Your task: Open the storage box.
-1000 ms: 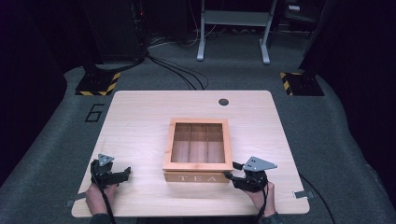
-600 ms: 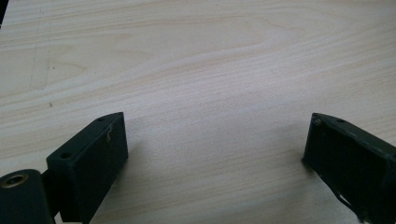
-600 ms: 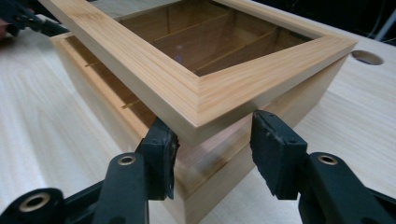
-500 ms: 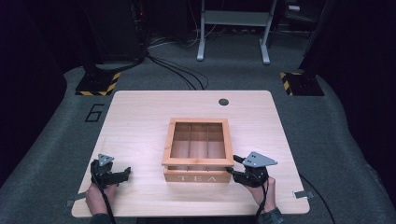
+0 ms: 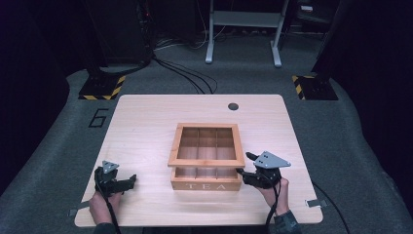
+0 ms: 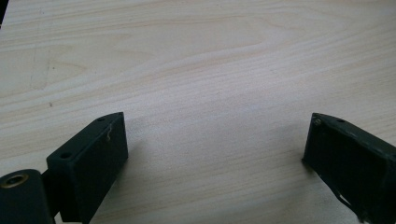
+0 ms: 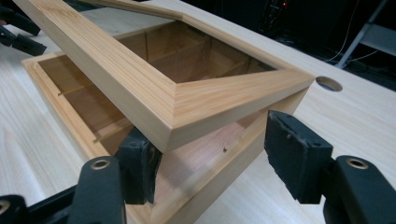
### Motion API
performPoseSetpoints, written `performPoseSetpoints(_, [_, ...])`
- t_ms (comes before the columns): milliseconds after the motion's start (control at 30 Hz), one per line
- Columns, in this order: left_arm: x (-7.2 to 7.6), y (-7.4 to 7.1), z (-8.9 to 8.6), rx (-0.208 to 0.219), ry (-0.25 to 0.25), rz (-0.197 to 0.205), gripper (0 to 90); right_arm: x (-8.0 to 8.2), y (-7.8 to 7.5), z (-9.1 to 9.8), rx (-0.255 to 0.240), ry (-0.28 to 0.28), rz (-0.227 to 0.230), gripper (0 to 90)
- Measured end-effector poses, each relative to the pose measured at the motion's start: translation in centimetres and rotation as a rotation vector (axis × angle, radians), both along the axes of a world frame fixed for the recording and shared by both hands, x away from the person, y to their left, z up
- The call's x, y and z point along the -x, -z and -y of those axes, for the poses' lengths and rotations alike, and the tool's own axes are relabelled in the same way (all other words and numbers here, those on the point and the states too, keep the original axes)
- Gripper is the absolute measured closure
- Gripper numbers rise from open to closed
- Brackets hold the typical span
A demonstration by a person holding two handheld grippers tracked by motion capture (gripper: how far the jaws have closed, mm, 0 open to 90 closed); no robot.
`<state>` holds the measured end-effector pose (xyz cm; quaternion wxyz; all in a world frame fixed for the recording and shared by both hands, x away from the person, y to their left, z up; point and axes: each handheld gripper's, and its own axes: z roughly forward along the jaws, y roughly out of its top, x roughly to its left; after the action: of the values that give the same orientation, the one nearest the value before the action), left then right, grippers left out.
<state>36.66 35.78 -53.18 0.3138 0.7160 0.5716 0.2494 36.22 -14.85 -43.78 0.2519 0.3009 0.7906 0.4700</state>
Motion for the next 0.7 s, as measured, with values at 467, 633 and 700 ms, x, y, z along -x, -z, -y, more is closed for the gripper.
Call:
performPoseSetpoints(467, [0.0,0.0,0.0,0.000,0.000,0.000,6.0,-2.0,-2.8,-0.6,-0.013,-0.058,0.045,35.8])
performPoseSetpoints(633, [0.0,0.0,0.0,0.000,0.000,0.000,6.0,-2.6,-3.5,-0.5,-0.030,-0.066,0.053,36.0])
performPoseSetpoints(700, [0.0,0.0,0.0,-0.001,0.000,0.000,6.0,-3.0,-4.0,-0.5,-0.035,-0.073,0.052,35.8])
